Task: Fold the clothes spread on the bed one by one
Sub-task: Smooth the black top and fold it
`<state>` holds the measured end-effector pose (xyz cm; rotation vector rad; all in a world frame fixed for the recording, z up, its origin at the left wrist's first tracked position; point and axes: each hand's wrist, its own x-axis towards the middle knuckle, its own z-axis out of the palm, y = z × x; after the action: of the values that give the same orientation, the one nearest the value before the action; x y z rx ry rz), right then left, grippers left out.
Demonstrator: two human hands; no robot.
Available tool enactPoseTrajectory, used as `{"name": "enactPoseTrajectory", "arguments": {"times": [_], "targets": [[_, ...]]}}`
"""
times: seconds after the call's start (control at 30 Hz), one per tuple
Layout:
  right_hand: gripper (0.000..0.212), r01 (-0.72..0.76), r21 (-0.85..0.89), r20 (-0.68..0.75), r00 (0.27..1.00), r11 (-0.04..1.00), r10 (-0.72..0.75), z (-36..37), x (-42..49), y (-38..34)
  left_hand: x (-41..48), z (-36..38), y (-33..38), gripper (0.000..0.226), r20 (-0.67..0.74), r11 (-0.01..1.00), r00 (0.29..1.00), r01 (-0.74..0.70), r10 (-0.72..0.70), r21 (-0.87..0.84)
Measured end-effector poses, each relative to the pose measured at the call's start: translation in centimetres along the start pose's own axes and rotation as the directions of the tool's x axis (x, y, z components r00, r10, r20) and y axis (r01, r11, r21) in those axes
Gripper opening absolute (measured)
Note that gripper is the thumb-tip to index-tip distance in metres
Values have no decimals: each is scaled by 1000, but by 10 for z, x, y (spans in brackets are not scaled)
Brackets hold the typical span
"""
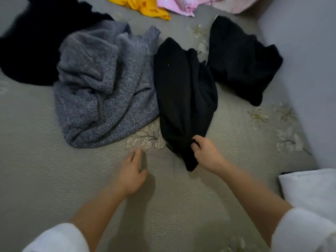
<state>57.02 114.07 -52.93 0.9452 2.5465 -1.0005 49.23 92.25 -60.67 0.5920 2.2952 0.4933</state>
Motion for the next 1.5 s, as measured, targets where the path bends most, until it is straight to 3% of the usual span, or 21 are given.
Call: {"name": "enactPoseTrajectory", "arguments": {"times": [0.1,0.2,0.3,0.43,0.5,0.63,0.73,0.8,0.9,1.03,1.1,1.17,1.23,1.33,1.5], "targets": [[19,-26,160,80,997,987,13,-27,-43,-27,-46,-8,35,91,-118,951,988,-132,102,-278],[20,-63,217,249,968,974,7,-52,-93,-49,-89,-20,70,94,-268,866,947,-281,180,-413],[21,-101,322,356,934,941,-22,-78,-144,-67,-127,-34,96,80,-302,864,932,-315,203,-392],[12,-63,478,380,914,876,-141,-125,-204,-78,-187,-53,124,31,-314,823,896,-422,314,-381],[10,-16,490,414,884,872,-217,-158,-233,-79,-223,-71,141,31,-342,769,875,-471,343,-433],[30,134,362,442,846,922,-297,-215,-276,-81,-274,-120,170,26,-461,747,807,-552,369,-369],[28,257,214,363,875,943,-321,-248,-301,-92,-308,-159,195,21,-493,761,767,-587,411,-278],[18,341,77,219,911,937,-349,-264,-310,-94,-330,-183,208,20,-505,753,760,-594,409,-284],[8,381,-96,-22,923,920,-385,-281,-318,-90,-359,-211,218,22,-418,737,822,-549,388,-394],[20,385,53,-130,917,921,-376,-292,-332,-83,-388,-240,213,39,-183,785,898,-439,400,-438],[20,403,126,-169,909,906,-381,-296,-339,-86,-396,-254,210,45,-89,838,903,-424,421,-344],[21,457,92,-257,869,885,-422,-302,-345,-94,-396,-265,207,30,-128,904,895,-427,426,22],[19,504,22,-348,813,863,-466,-309,-350,-104,-392,-276,202,18,-249,870,856,-364,453,334],[16,501,52,-423,795,864,-435,-319,-353,-113,-389,-294,186,16,-393,918,845,-252,363,307],[17,414,217,-485,832,884,-270,-316,-340,-114,-387,-307,161,20,-437,985,883,-169,170,42]]}}
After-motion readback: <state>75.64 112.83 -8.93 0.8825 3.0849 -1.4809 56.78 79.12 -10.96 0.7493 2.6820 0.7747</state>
